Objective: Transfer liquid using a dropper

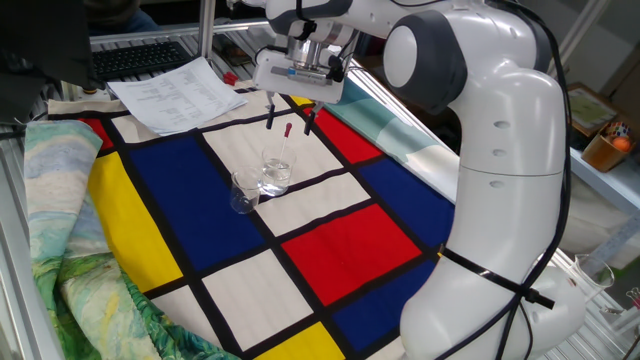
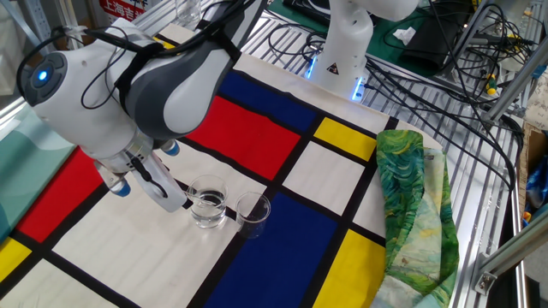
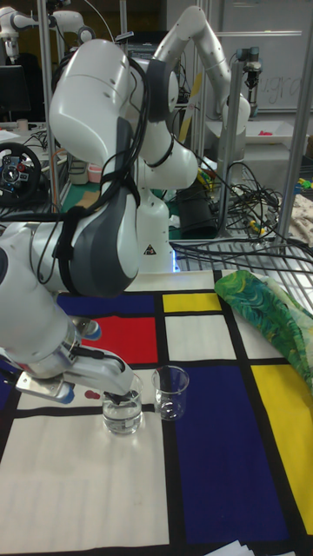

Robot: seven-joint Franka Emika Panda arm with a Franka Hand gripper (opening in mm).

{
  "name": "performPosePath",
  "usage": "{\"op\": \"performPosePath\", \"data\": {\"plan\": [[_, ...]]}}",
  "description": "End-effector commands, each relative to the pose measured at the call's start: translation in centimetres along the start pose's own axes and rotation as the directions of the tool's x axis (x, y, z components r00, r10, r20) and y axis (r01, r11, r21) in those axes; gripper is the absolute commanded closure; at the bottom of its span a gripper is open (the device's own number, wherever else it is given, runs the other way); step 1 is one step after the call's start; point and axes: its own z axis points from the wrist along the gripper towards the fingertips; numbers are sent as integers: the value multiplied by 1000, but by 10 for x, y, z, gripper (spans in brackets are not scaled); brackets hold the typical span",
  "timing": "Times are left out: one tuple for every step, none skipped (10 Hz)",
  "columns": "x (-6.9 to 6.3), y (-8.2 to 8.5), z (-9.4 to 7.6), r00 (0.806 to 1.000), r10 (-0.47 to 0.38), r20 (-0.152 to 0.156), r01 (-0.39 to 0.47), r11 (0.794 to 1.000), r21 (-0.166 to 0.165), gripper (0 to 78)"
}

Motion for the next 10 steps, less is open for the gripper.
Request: {"op": "performPosePath", "data": {"plan": [[0,0,-2,1000,-2,1,2,1000,-4,1],[-1,0,-1,1000,-4,-10,3,1000,-26,1],[-1,0,0,1000,-5,-10,5,1000,-28,1],[-1,0,0,1000,-4,-10,3,1000,-28,1],[-1,0,0,1000,-4,-11,4,1000,-29,1],[-1,0,0,1000,-4,-11,3,1000,-30,1],[-1,0,0,1000,1,-10,-1,1000,-29,1],[-1,0,0,1000,1,-9,-2,1000,-29,1],[-1,0,0,1000,1,-10,-1,1000,-31,1],[-1,0,0,1000,-2,-12,2,999,-35,1]]}}
